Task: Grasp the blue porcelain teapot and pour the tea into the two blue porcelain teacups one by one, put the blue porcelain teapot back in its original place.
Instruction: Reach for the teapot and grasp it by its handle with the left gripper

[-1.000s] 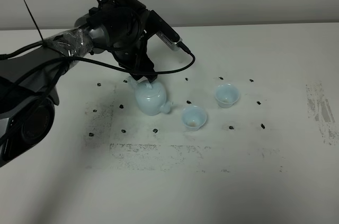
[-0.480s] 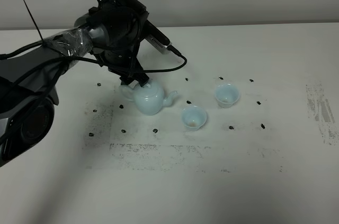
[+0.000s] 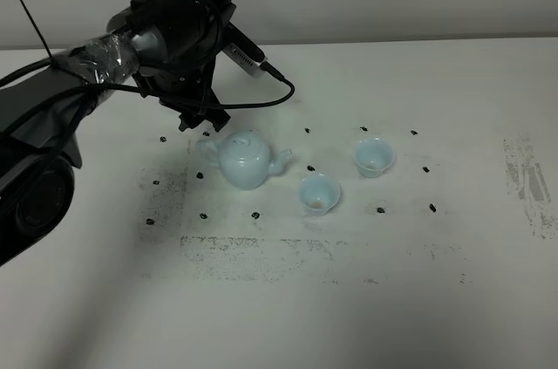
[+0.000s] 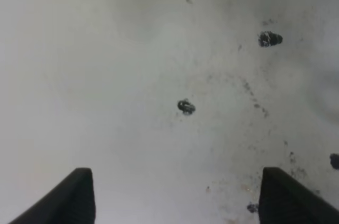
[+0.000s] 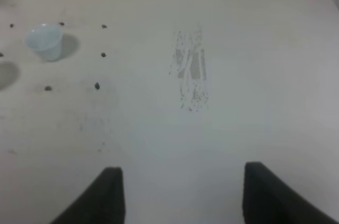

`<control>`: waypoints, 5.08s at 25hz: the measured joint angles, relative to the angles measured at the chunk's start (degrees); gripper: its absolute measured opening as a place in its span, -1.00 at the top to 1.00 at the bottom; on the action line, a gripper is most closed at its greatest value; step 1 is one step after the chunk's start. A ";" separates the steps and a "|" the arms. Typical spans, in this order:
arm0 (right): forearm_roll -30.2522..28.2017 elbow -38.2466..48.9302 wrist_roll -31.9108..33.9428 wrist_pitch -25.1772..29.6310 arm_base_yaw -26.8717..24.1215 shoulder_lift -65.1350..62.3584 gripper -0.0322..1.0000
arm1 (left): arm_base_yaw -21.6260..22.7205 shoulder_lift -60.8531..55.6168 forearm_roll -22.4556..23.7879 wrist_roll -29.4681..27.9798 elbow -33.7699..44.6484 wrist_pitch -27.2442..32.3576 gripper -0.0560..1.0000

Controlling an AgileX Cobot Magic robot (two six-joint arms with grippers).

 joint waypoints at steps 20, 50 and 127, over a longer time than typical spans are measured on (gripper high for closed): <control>0.00 0.00 0.00 0.00 0.00 0.00 0.02 | 1.17 -24.78 -7.10 -2.68 20.11 -4.81 -0.27; 0.00 0.00 0.00 0.00 0.00 0.00 0.02 | 6.93 -25.32 -10.35 -4.65 50.83 -63.39 -0.27; 0.00 0.05 0.00 0.00 0.00 0.00 0.02 | 6.12 -24.27 -13.45 -7.48 50.83 -51.46 -0.27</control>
